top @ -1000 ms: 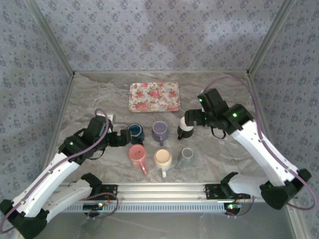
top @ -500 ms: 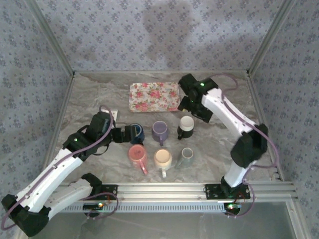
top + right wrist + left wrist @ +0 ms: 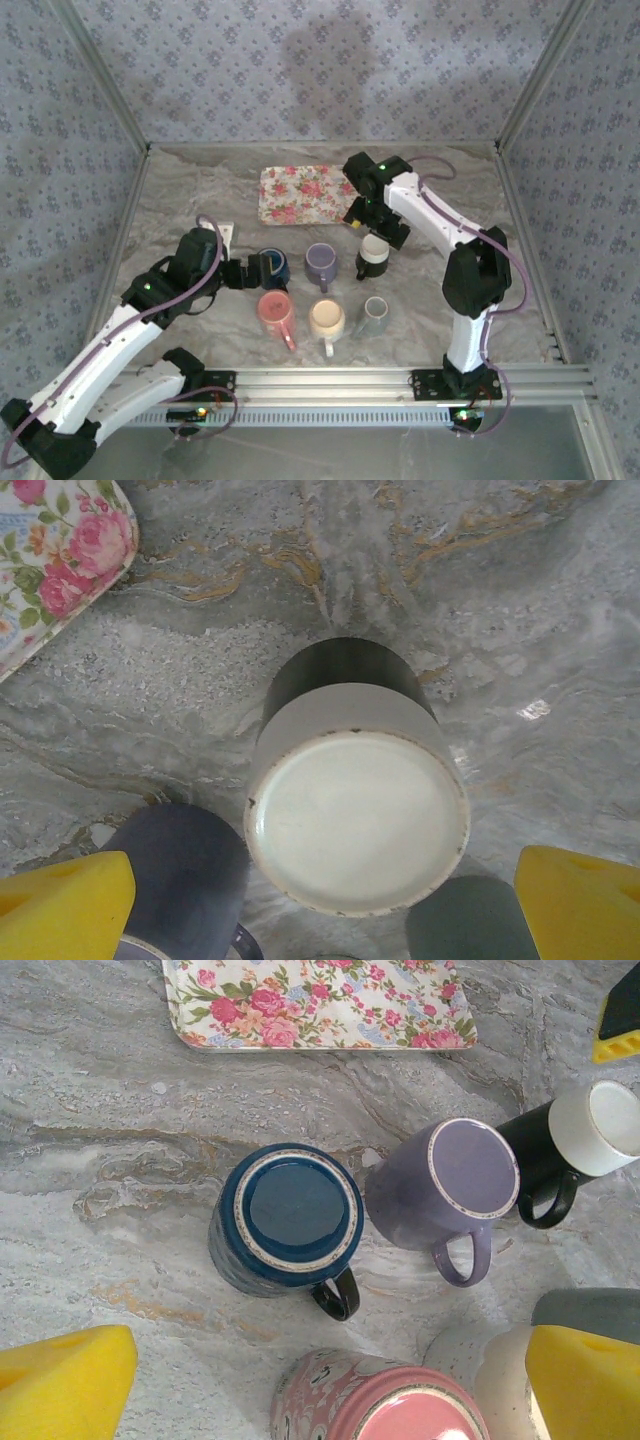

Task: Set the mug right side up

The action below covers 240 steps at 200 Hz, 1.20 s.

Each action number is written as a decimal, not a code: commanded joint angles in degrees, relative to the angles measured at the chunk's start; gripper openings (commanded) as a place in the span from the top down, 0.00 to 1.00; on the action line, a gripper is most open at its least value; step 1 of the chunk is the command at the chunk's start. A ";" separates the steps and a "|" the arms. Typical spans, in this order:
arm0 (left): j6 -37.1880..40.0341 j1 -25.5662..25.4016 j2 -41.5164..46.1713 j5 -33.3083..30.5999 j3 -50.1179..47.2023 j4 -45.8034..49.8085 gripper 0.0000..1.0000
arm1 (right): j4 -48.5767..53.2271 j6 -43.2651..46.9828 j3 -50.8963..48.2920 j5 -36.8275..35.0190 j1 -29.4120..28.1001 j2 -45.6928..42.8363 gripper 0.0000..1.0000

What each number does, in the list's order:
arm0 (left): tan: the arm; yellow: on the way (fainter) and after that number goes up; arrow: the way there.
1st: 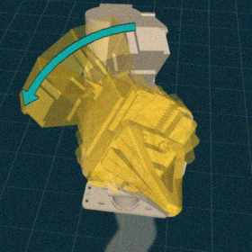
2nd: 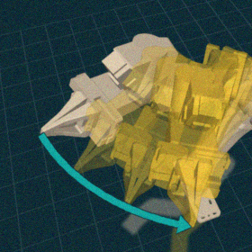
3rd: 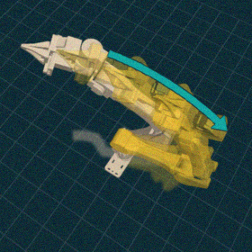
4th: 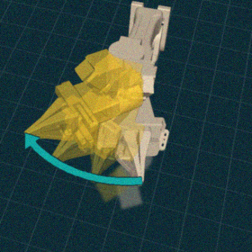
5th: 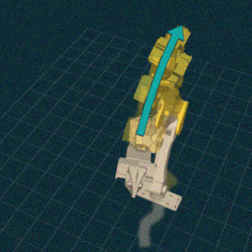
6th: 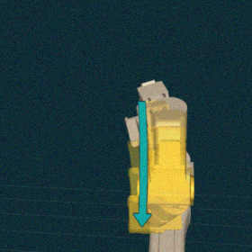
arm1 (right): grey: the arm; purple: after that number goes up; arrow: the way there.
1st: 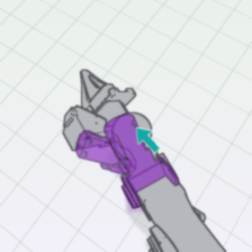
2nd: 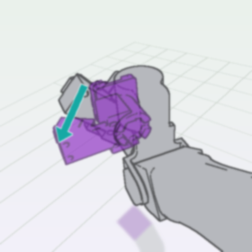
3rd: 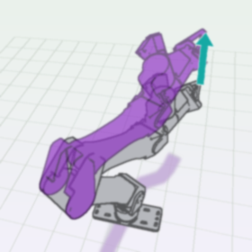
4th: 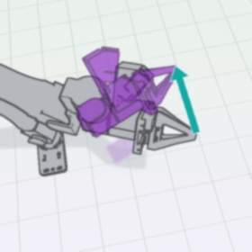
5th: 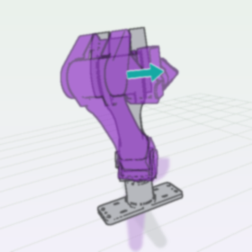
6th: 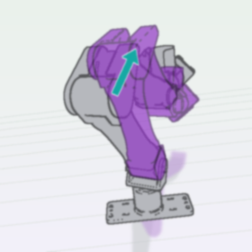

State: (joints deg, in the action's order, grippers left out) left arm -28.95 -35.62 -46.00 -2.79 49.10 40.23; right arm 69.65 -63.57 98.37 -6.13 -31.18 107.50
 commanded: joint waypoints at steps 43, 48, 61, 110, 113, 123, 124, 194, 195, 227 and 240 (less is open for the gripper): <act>1.67 0.26 1.22 -0.12 -0.59 -0.94 0.00 | -6.24 2.18 -7.15 2.77 1.41 0.95 0.00; 1.70 0.28 1.19 -0.12 -0.63 -0.99 0.00 | -6.87 2.29 -7.79 3.00 1.46 0.95 0.00; 1.86 0.28 1.26 -0.03 -0.67 -1.03 0.00 | -8.12 2.37 -9.14 3.65 1.69 1.13 0.00; 2.40 0.24 1.23 -0.10 -0.68 -1.03 0.00 | -11.68 3.57 -11.24 5.33 1.74 2.87 0.01; 2.43 0.27 1.18 -0.16 -0.69 -1.03 0.00 | -11.89 3.62 -11.31 5.31 1.76 2.95 0.02; 2.46 0.23 1.35 -0.16 -0.67 -1.03 0.00 | -12.16 3.76 -11.44 4.89 1.74 3.15 0.03; 2.43 0.26 1.39 -0.14 -0.67 -0.98 0.00 | -12.16 3.74 -11.48 4.85 1.74 3.15 0.04; 2.66 0.28 1.76 -0.95 -0.93 -1.03 0.01 | -15.07 4.80 -15.43 4.68 2.13 3.16 0.21; 2.71 0.28 1.82 -0.97 -0.98 -1.03 0.00 | -15.11 4.83 -15.46 4.66 2.11 3.16 0.22; 2.76 0.45 1.57 -1.52 -0.89 -1.02 0.01 | -15.38 5.50 -15.88 4.50 2.44 2.41 0.37; 2.59 0.55 1.61 -0.98 -0.72 -1.02 0.00 | -15.33 5.53 -16.07 4.45 2.53 1.23 0.47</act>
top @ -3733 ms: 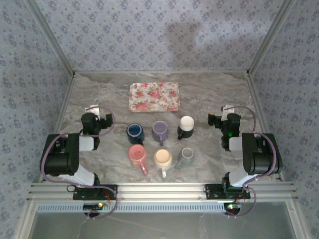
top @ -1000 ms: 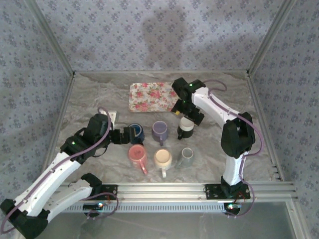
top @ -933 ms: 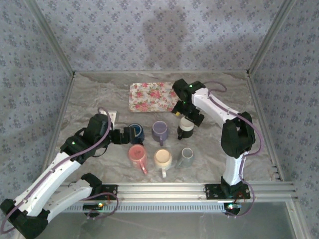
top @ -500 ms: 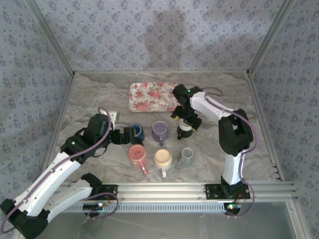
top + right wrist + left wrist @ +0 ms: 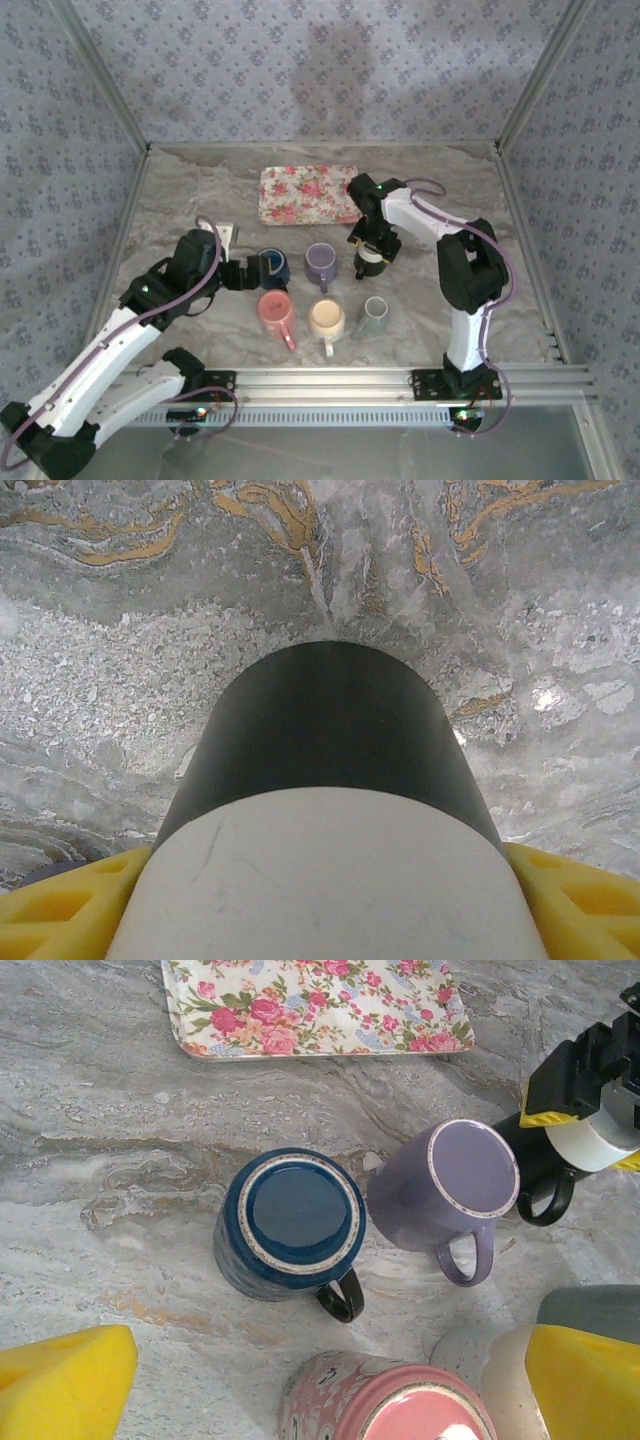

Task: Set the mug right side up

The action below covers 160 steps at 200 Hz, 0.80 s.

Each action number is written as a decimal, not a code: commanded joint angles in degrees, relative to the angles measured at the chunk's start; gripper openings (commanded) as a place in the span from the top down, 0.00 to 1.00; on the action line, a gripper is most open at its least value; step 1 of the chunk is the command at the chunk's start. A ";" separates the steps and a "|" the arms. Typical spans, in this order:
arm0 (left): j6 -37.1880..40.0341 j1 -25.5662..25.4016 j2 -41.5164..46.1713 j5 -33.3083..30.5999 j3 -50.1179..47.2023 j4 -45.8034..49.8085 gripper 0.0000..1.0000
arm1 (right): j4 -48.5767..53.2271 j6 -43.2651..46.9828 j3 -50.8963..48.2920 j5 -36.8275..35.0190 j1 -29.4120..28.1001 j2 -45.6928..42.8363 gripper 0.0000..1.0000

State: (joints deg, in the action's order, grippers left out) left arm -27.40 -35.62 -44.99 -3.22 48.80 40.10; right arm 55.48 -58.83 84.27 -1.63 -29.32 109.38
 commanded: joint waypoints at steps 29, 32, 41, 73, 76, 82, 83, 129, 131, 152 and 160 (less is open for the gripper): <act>-0.10 0.13 2.61 3.48 -1.97 -6.41 0.01 | -2.02 1.02 -2.82 0.04 1.34 -6.18 0.67; -0.36 0.09 2.91 3.49 -2.08 -6.78 0.01 | -2.13 1.21 -2.85 0.07 1.38 -6.85 0.68; -0.89 0.08 3.25 3.73 -2.00 -7.44 0.01 | -2.40 2.05 -2.73 -0.10 1.63 -9.39 0.68; -3.11 -0.01 1.94 5.37 1.36 -7.51 0.02 | -3.12 5.13 -2.58 -3.85 2.02 -20.18 0.70; -3.37 0.02 1.60 5.87 1.73 -7.57 0.02 | -3.49 5.52 -2.72 -4.15 2.06 -21.37 0.72; -3.95 0.02 0.95 7.23 2.39 -8.19 0.03 | -4.02 6.45 -2.88 -5.13 2.02 -23.71 0.75; -4.05 0.02 0.87 7.42 2.46 -8.28 0.03 | -4.09 6.58 -2.97 -5.31 2.05 -24.09 0.75; -9.25 -1.85 -3.39 13.25 4.10 -19.36 0.10 | -19.98 13.26 -8.96 0.01 2.57 -40.60 0.85; -9.38 -1.88 -3.64 14.41 3.87 -21.14 0.10 | -21.40 13.55 -9.48 0.94 2.71 -41.06 0.87; -13.06 -2.43 -7.86 27.84 1.48 -38.99 0.11 | -37.14 13.31 -17.13 10.39 4.43 -45.07 0.91; -15.19 -2.97 -9.82 31.32 0.76 -45.62 0.11 | -46.13 11.69 -21.37 12.45 4.32 -46.84 0.91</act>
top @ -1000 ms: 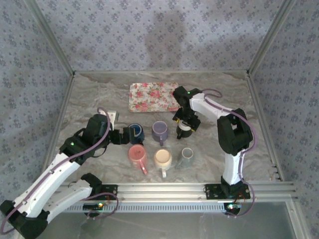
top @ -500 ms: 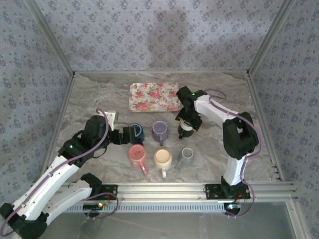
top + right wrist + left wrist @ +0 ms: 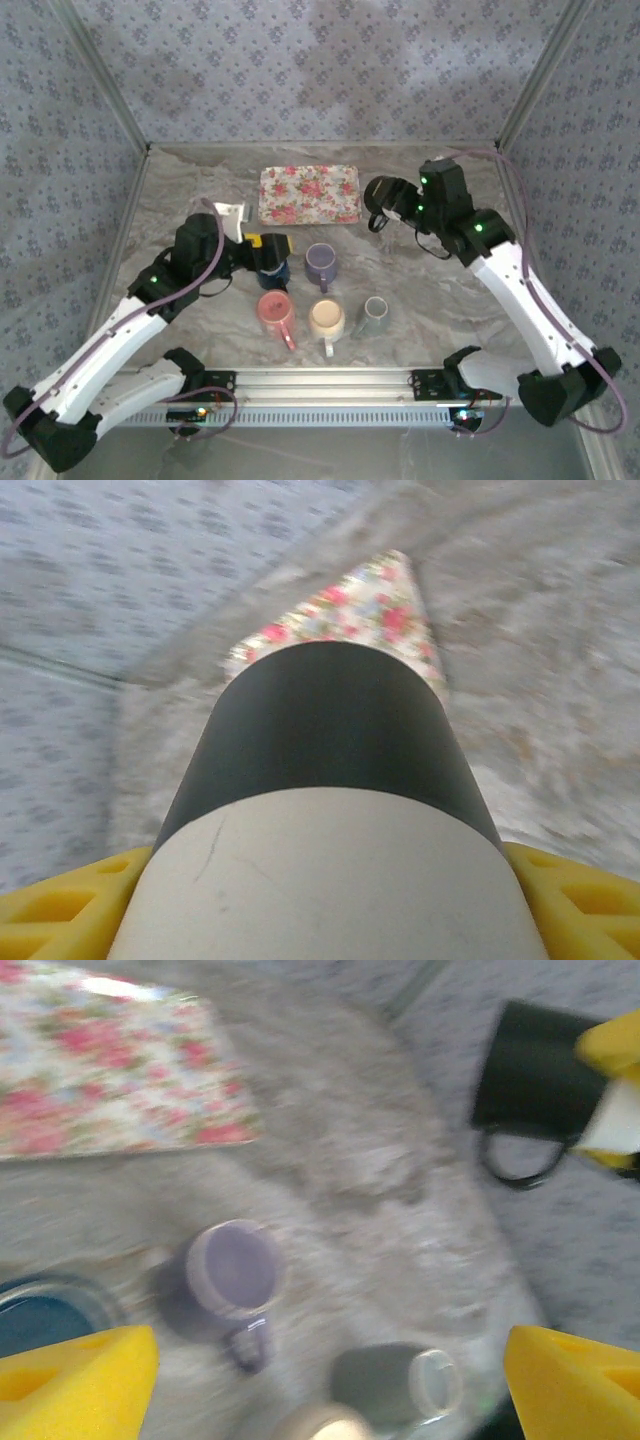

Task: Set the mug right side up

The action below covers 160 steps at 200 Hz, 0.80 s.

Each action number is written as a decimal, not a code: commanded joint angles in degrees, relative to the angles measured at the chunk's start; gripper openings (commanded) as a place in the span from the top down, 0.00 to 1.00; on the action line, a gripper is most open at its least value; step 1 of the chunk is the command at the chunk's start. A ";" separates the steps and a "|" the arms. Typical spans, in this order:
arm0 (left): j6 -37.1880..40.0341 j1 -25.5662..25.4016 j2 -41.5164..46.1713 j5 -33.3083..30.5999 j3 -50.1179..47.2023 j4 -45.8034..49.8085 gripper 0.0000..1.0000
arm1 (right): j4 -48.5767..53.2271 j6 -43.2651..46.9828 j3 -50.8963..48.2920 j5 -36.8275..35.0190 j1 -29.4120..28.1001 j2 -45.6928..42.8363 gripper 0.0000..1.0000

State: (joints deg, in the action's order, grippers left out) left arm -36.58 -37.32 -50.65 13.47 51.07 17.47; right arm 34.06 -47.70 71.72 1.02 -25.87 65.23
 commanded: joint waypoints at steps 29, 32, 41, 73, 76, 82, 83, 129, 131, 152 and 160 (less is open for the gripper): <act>-14.97 -2.32 -10.36 20.92 -3.62 -42.94 0.14 | -36.54 -3.33 -14.65 13.91 0.77 -6.05 0.89; -16.11 -2.44 -10.95 21.31 -3.89 -44.92 0.14 | -37.14 -3.50 -14.80 14.59 0.80 -6.14 0.89; -19.31 -2.51 -12.87 22.48 -4.61 -50.45 0.14 | -38.73 -4.27 -15.20 16.58 1.02 -6.53 0.89; -22.57 -2.92 -17.29 25.93 -3.82 -54.73 0.16 | -47.52 -7.88 -17.38 22.10 1.26 -7.22 0.89; -21.80 -2.85 -17.10 25.72 -3.67 -53.49 0.16 | -47.85 -8.12 -17.40 22.24 1.26 -7.29 0.89; -20.27 -2.77 -16.33 24.48 -3.72 -50.69 0.16 | -48.12 -8.28 -17.41 22.46 1.18 -7.46 0.90; -19.88 -2.76 -16.15 24.18 -3.71 -50.12 0.16 | -48.12 -8.33 -17.41 22.50 1.18 -7.48 0.90; -18.91 -2.26 -15.39 23.31 -4.71 -48.68 0.17 | -54.52 -10.41 -19.26 25.83 0.35 -7.90 0.94; -19.35 -2.26 -15.60 23.52 -4.74 -49.27 0.18 | -55.17 -10.57 -19.39 26.02 0.26 -7.92 0.94; -26.98 -2.14 -19.45 27.47 -5.65 -61.28 0.22 | -61.37 -12.54 -20.63 28.27 -0.14 -7.13 0.95; -29.62 -2.26 -20.91 28.92 -5.78 -66.31 0.24 | -63.35 -13.02 -20.83 29.03 -0.31 -6.93 0.95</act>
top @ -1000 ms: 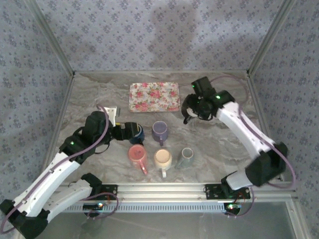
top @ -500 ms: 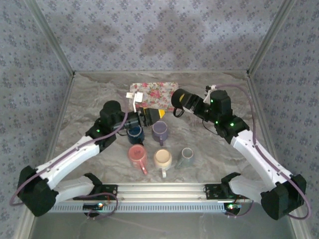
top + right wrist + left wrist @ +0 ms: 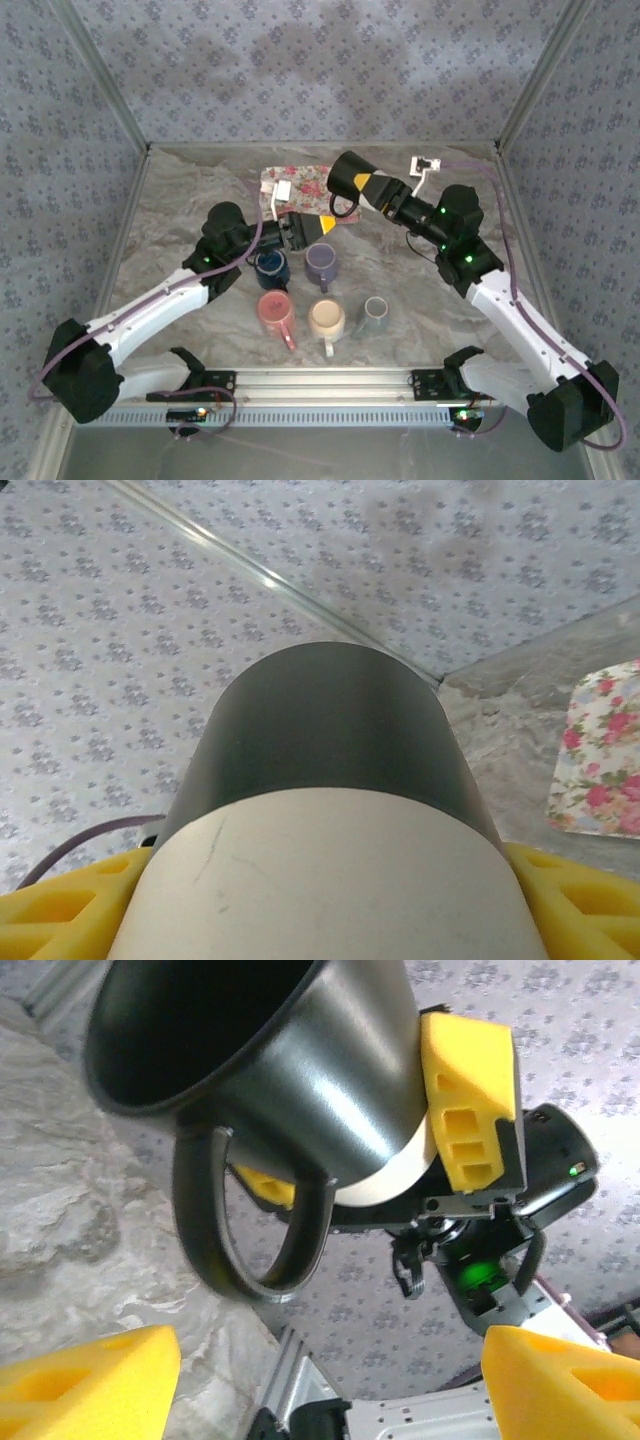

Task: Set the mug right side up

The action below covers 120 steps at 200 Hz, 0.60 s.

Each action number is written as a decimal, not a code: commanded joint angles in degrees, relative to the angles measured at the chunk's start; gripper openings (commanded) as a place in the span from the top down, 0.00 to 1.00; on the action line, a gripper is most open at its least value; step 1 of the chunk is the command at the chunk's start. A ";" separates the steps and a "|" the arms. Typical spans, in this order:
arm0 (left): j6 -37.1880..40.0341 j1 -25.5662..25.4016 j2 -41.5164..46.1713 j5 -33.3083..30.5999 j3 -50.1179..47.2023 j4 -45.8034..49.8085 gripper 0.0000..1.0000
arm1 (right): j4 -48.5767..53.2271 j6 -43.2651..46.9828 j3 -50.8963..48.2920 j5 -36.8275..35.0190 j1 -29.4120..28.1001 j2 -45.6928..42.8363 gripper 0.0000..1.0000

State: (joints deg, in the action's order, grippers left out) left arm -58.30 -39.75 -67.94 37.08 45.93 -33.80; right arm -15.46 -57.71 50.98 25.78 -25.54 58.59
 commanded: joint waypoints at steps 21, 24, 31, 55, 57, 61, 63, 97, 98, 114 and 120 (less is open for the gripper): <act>-9.97 0.19 -4.50 6.43 -0.93 -20.28 0.25 | -16.00 -3.55 0.31 5.31 -1.52 0.27 0.95; -9.74 0.18 -4.42 6.51 -0.99 -20.38 0.25 | -16.12 -3.61 0.35 5.40 -1.65 0.34 0.95; -9.47 0.20 -4.24 6.88 -1.01 -20.59 0.25 | -16.41 -3.67 0.43 5.51 -1.97 0.48 0.95; -9.00 0.18 -3.87 7.95 -0.86 -21.74 0.28 | -17.11 -4.14 0.09 5.66 -3.15 0.56 0.95; -8.95 0.19 -3.82 7.93 -0.89 -21.88 0.29 | -17.13 -4.11 0.09 5.68 -3.19 0.56 0.95; -8.98 0.16 -3.74 7.98 -0.95 -22.11 0.29 | -17.30 -4.21 -0.13 5.68 -3.40 0.56 0.95; -9.01 0.19 -3.70 7.93 -0.94 -22.21 0.30 | -17.38 -4.26 -0.23 5.68 -3.45 0.56 0.95; -7.69 0.26 -3.16 7.99 -0.89 -21.72 0.45 | -20.94 -5.63 -2.92 5.35 -4.91 0.57 1.00; -7.61 0.23 -3.16 7.95 -0.91 -21.69 0.45 | -21.02 -5.69 -3.05 5.34 -4.94 0.61 1.00; -7.18 0.28 -2.81 7.41 -1.12 -21.53 0.50 | -22.16 -5.89 -4.02 5.15 -5.82 0.57 1.00; -7.22 0.24 -2.72 7.46 -1.20 -21.74 0.53 | -22.41 -5.89 -4.43 5.03 -6.11 0.58 1.00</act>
State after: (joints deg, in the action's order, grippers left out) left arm -66.57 -39.75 -72.36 43.72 44.58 -52.42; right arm -29.52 -62.50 47.05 30.50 -30.46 59.96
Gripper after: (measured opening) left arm 0.502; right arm 0.742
